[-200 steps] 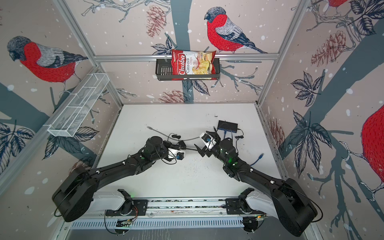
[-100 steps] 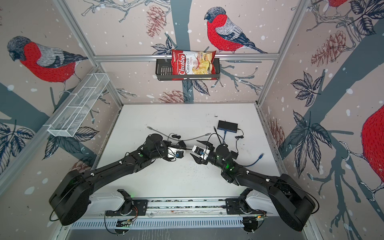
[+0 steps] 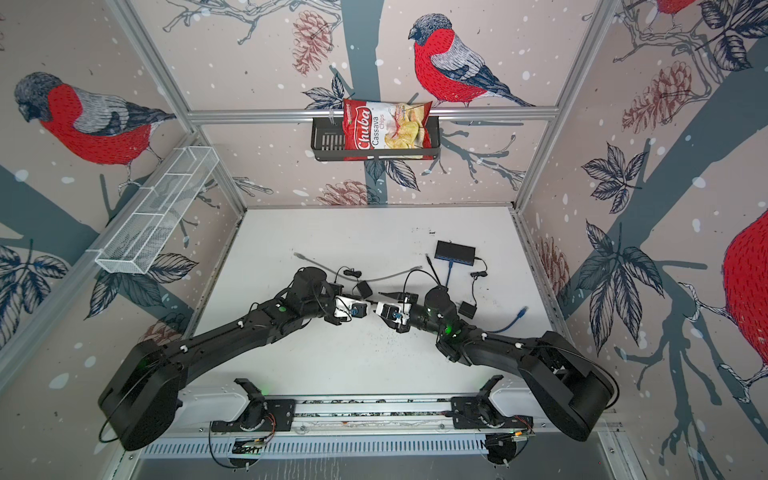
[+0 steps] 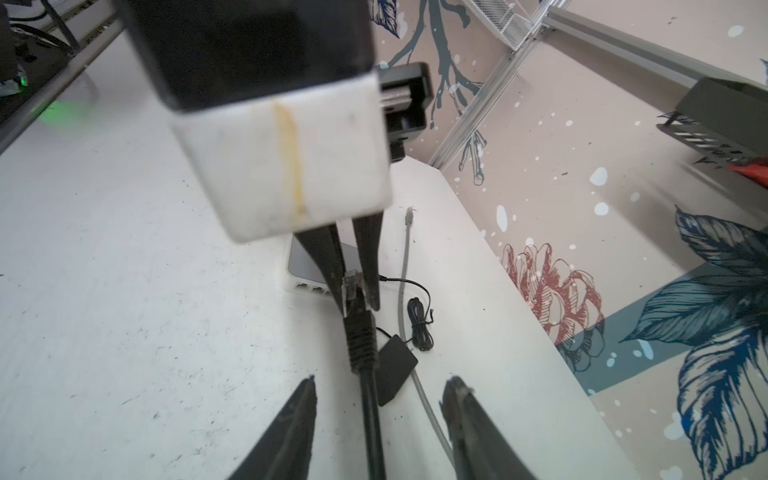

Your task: Insert the plug into the switch port

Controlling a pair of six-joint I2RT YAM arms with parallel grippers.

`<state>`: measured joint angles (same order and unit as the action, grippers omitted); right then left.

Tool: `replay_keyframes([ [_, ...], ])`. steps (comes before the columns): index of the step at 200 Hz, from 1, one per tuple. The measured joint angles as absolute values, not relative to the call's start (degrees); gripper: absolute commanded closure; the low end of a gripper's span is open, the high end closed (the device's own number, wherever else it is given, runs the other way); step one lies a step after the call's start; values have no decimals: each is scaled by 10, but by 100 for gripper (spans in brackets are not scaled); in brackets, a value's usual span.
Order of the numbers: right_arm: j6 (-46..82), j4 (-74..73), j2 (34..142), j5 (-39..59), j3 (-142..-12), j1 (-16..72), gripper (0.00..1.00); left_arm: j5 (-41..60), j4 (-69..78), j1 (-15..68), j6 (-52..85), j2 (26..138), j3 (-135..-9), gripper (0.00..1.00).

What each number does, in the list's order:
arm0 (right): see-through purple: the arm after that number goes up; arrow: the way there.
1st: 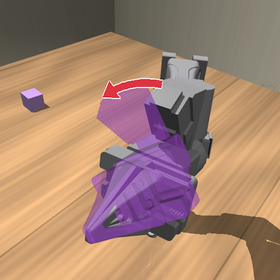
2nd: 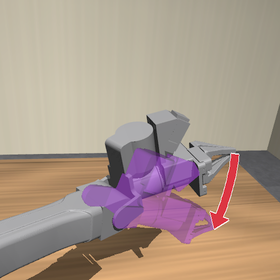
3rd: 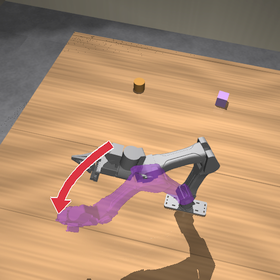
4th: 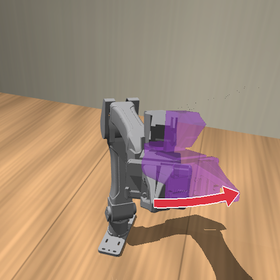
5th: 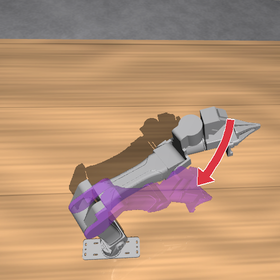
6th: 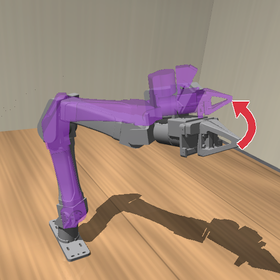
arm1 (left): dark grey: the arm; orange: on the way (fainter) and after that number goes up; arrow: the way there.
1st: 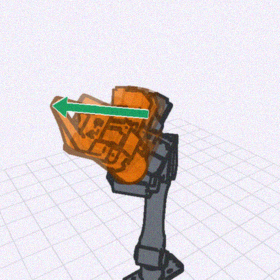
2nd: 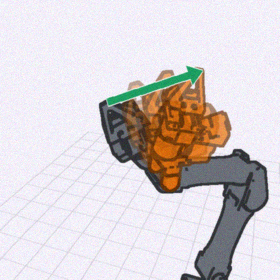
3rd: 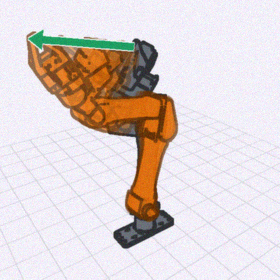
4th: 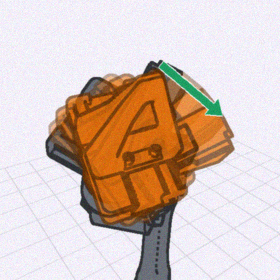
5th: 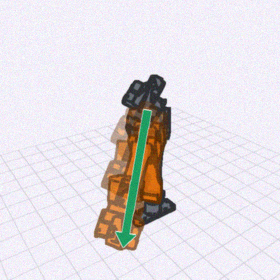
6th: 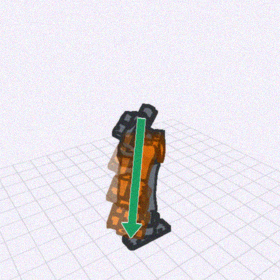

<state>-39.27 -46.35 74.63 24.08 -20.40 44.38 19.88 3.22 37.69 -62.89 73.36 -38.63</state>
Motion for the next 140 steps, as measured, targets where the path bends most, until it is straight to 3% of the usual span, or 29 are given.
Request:
replay_keyframes([
  [98,-404,-505,797,256,-215,457,71,216,24,375,-628,736,-391,92],
  [140,-405,-509,808,256,-220,457,73,222,23,374,-628,736,-391,92],
])
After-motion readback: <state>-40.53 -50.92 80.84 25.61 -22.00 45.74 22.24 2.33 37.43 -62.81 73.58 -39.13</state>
